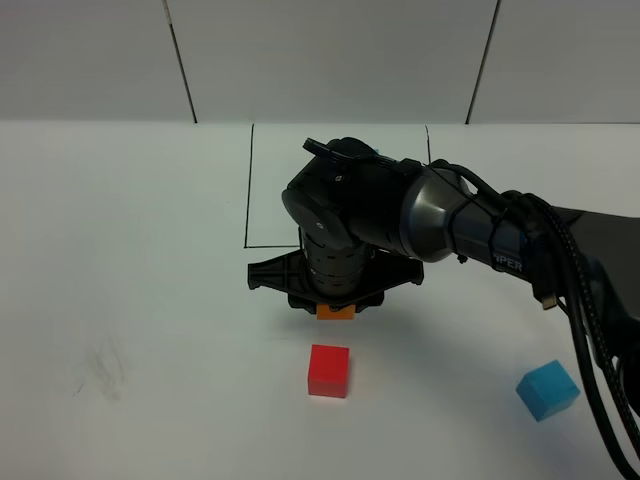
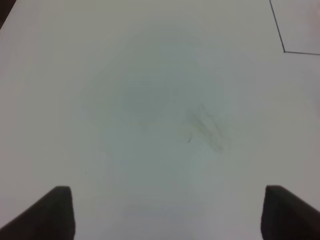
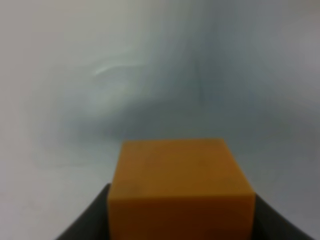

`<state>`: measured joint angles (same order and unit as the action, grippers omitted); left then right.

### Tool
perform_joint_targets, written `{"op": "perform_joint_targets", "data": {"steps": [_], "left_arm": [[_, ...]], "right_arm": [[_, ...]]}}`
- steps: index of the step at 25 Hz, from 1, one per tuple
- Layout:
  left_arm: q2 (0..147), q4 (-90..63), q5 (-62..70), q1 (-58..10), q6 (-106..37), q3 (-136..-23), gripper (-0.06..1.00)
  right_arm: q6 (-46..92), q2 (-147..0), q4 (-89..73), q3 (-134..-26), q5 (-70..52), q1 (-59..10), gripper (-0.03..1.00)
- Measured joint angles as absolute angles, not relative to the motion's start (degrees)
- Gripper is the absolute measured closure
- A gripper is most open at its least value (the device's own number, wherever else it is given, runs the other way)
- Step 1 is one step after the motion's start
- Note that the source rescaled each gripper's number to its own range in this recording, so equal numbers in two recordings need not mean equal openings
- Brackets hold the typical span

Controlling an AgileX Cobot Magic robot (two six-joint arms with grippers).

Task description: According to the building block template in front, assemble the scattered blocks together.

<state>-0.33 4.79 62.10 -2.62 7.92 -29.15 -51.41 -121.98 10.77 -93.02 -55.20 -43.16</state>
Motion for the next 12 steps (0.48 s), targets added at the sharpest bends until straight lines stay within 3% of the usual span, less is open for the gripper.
{"op": "perform_joint_targets", "data": {"steps": [12], "left_arm": [[-0.33,4.79,62.10,-2.62,7.92,-29.15,0.29]], "right_arm": [[-52.16,-125.37,9.06,-93.08,-55.71,-43.16,0.69]]}}
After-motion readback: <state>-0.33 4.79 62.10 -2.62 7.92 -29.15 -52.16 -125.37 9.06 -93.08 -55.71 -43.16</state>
